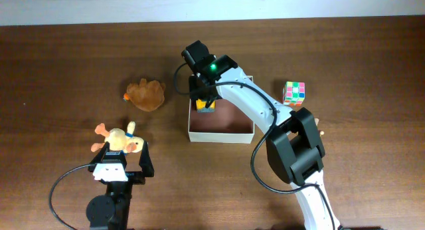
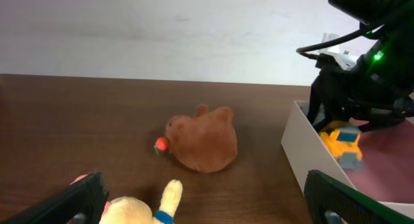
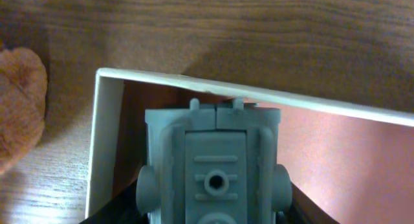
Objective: Pack container
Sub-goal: 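Lower the truck into the box and open the right gripper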
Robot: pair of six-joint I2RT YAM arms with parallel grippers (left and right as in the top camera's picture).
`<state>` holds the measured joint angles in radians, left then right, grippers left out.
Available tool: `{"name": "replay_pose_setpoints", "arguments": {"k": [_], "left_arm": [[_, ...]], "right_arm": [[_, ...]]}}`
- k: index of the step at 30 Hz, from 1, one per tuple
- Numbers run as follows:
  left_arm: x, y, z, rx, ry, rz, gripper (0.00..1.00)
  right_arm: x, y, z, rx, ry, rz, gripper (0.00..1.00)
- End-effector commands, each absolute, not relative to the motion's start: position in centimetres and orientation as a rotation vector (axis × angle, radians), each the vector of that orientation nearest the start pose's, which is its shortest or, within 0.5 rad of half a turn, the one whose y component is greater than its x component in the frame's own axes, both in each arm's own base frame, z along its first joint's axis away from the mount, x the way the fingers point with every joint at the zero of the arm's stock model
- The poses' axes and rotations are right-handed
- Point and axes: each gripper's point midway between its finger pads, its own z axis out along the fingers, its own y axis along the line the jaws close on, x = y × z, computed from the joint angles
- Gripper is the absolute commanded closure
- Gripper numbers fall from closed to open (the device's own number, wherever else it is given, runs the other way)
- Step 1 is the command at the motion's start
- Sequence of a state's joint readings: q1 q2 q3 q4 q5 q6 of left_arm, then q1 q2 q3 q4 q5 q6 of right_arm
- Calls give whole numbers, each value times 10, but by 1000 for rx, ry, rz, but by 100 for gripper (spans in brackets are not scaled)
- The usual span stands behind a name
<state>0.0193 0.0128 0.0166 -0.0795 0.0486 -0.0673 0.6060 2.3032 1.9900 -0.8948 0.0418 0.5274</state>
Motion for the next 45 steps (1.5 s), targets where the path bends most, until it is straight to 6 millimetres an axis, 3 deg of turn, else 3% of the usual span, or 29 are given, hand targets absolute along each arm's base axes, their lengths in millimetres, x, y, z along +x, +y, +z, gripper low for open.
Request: {"name": "replay_pose_setpoints", "arguments": {"k": [1,6,10,19,22,26,28,38,45], "left_arm": [[246,-2,158,-27,1646,-59,1],[246,-2,157,-27,1647,-59,1],[246,-2,158,-27,1646,-59,1],[246,-2,158,-27,1646,-59,1],[246,-2,157,-27,1647,-59,1],[246,-2,158,-27,1646,-59,1],[246,-2,158,-27,1646,-59,1],[246,-2,158,-27,1646,-59,1],[246,-2,157,-27,1647,-59,1]], "right_arm": [[445,300,54,-103,2798,197,44],[444,303,56,-132,2798,218,41],[444,313,68,-178,2791,295,40],[449,315,151,-281,2705,376,36],[446,304,165,-283,2718,338,41],[437,277,145,-251,2812,210,70],[431,272,133,-251,2851,184,77],[421,255,77,-233,2936,74,78],[426,258,67,-230,2914,93,76]]}}
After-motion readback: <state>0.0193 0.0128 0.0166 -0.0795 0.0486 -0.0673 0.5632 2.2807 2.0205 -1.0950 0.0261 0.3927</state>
